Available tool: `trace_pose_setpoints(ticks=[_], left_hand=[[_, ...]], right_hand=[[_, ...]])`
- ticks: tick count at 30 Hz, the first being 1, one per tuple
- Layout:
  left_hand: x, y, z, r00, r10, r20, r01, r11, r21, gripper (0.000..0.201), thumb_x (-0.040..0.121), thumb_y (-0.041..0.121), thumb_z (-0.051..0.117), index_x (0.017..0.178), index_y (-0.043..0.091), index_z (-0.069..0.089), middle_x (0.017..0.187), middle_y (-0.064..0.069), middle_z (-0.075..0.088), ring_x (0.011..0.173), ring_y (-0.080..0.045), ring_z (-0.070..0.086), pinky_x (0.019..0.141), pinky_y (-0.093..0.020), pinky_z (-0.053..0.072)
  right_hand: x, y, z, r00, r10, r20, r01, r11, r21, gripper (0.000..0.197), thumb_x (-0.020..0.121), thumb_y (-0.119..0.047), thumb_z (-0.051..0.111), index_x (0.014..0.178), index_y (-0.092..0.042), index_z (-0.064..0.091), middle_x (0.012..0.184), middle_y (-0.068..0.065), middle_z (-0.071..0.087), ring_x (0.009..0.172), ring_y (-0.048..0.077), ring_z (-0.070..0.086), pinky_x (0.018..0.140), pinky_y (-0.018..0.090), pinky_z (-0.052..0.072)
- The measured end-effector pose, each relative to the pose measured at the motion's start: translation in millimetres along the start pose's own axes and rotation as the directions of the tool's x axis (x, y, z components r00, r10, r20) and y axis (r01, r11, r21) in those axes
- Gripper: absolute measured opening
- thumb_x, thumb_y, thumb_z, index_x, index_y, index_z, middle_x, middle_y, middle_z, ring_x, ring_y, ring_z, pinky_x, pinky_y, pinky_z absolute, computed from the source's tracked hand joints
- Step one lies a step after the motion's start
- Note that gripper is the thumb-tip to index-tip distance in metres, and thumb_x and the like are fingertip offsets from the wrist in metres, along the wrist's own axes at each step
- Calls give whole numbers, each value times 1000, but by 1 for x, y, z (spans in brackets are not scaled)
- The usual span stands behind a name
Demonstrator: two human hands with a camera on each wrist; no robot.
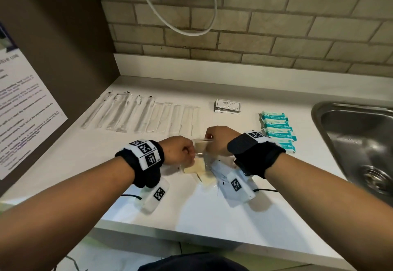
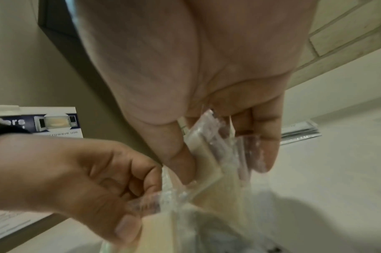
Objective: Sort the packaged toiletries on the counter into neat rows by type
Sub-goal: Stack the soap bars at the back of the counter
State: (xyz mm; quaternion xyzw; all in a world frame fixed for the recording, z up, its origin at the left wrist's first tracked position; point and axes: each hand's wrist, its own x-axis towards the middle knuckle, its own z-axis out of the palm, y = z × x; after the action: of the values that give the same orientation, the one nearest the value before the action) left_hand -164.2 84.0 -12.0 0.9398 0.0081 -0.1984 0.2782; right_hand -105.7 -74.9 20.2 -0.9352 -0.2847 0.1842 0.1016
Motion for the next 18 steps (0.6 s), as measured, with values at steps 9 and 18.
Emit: trace_pose_setpoints(ticks=[9, 18], left_hand=[[-4, -39, -46, 947, -108, -302, 30, 967, -252, 3, 86, 25, 70, 85, 26, 67, 92, 1, 64, 88, -22, 60, 80, -35, 51], [-10, 1, -37, 996, -92, -8, 49, 603, -797, 41, 100, 40, 46, 111, 4, 60, 104, -22, 65, 88, -44, 69, 82, -63, 54]], right_hand=[[-7, -11, -25, 990, -140, 30, 138, 990, 38, 23, 82, -21, 67, 104, -17, 65, 98, -3, 57, 88, 17, 52, 70, 28, 40], [0, -17, -20, 990, -62, -130, 105, 927, 361, 28, 73, -18, 79, 93, -15, 59, 84, 0, 62, 75, 19, 56, 67, 31, 45]])
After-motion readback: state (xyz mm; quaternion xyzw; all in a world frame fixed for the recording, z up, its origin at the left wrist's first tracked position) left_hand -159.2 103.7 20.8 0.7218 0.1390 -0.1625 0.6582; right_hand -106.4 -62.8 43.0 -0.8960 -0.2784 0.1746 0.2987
